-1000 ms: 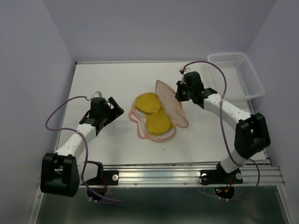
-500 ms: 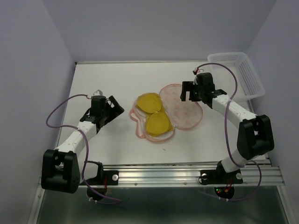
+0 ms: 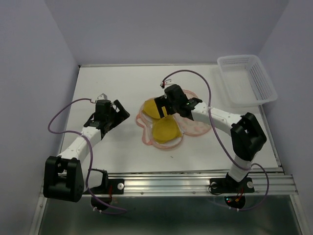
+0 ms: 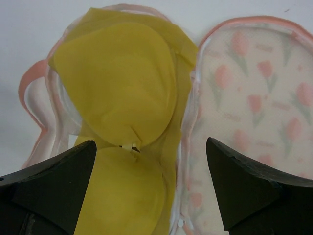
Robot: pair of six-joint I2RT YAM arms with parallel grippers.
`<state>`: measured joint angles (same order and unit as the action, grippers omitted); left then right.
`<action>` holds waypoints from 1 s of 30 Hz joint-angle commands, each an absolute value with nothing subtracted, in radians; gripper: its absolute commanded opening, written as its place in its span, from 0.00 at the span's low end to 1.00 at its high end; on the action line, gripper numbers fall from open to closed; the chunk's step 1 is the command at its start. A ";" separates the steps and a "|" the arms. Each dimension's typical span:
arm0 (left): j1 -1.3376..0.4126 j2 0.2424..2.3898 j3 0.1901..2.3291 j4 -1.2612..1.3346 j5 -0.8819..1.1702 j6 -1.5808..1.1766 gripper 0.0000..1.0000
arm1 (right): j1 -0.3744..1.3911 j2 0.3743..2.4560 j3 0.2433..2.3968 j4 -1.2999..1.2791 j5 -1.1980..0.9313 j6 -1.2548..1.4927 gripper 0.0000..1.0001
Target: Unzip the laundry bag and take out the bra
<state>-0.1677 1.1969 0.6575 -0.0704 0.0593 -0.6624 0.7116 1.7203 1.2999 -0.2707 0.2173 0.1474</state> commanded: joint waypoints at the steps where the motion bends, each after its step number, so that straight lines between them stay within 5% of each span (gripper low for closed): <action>1: -0.163 1.174 0.696 -0.037 0.048 -0.653 0.99 | 0.744 1.816 1.391 -0.267 0.285 0.185 1.00; 23: -0.163 1.147 0.687 -0.031 -0.025 -0.630 0.99 | 0.782 1.974 1.405 -0.327 0.233 0.307 0.94; 24: -0.163 1.144 0.687 -0.032 -0.025 -0.634 0.99 | 0.782 1.976 1.405 -0.328 0.233 0.308 0.90; 25: -0.163 1.141 0.686 -0.029 -0.026 -0.634 0.99 | 0.782 1.977 1.408 -0.330 0.245 0.319 0.71; 27: -0.163 1.140 0.684 -0.031 -0.028 -0.634 0.99 | 0.782 1.977 1.410 -0.330 0.250 0.321 0.50; 28: -0.163 1.138 0.686 -0.031 -0.029 -0.634 0.99 | 0.782 1.974 1.410 -0.331 0.261 0.324 0.28; 30: -0.163 1.140 0.687 -0.029 -0.026 -0.635 0.99 | 0.782 1.953 1.413 -0.330 0.262 0.315 0.17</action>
